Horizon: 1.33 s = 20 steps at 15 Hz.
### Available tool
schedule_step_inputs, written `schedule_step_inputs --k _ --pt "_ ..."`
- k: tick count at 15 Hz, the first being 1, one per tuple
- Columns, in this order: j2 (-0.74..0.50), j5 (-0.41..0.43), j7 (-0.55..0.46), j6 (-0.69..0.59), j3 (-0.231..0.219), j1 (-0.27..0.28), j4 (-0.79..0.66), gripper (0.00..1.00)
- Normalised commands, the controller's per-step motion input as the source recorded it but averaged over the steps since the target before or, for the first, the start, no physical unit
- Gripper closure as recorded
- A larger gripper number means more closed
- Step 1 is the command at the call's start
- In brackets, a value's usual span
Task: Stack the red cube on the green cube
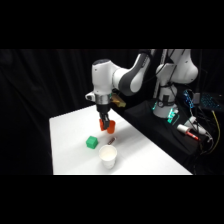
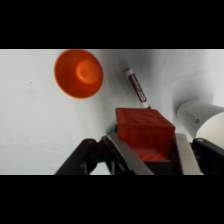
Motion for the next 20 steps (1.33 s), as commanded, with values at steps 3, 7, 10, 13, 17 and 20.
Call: schedule_step_inputs --k 3,7,10,13,17,20 --pt "0.29 0.244 -0.4 -0.02 0.119 -0.183 0.37 0.74" --pt "0.36 0.183 -0.3 -0.02 0.139 -0.129 0.4 0.74" --pt "0.31 0.042 -0.19 -0.02 0.092 -0.06 0.38 0.74" --pt "0.22 -0.041 -0.13 -0.03 0.038 -0.028 0.33 0.74" --pt "0.15 -0.073 -0.12 -0.04 0.006 -0.022 0.28 0.74" --pt "0.13 -0.05 -0.13 -0.05 0.017 -0.043 0.23 0.74"
